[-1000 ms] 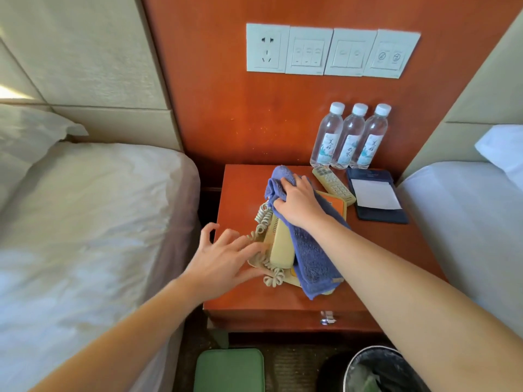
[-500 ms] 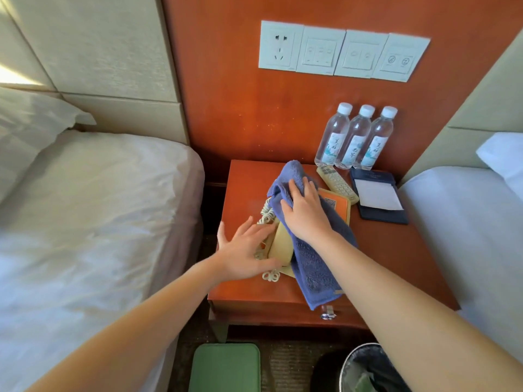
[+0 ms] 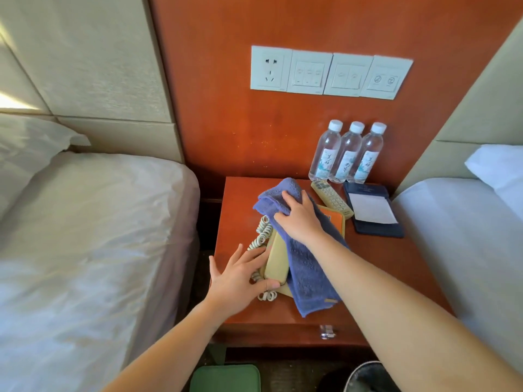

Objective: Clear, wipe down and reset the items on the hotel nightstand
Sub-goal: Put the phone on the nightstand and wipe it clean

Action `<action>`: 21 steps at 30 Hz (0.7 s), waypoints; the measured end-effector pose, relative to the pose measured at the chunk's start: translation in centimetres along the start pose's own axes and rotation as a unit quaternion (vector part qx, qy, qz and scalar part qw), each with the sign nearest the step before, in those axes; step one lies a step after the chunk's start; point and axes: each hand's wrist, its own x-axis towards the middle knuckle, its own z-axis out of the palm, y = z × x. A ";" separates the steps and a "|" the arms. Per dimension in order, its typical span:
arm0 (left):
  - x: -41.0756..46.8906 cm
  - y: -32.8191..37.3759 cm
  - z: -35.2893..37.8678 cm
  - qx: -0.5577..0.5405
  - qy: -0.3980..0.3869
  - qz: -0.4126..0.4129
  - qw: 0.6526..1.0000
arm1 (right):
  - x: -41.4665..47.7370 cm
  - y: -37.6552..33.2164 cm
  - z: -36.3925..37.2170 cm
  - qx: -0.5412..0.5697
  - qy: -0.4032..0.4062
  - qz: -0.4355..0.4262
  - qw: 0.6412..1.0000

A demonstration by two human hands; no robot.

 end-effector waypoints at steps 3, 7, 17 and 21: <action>-0.1 0.3 -0.1 0.002 -0.011 -0.008 1.000 | 1.1 -0.1 0.4 0.035 0.024 -0.004 0.999; -0.3 1.2 -0.2 0.000 -0.011 -0.018 1.000 | 0.3 0.5 0.4 0.113 0.064 -0.024 0.991; -1.2 5.0 1.2 -0.072 0.142 0.003 0.987 | -5.5 1.3 -3.4 0.436 0.105 0.029 0.893; -2.8 5.5 -3.2 -0.306 0.024 0.116 0.944 | -7.2 2.3 -4.7 0.464 0.111 0.006 0.879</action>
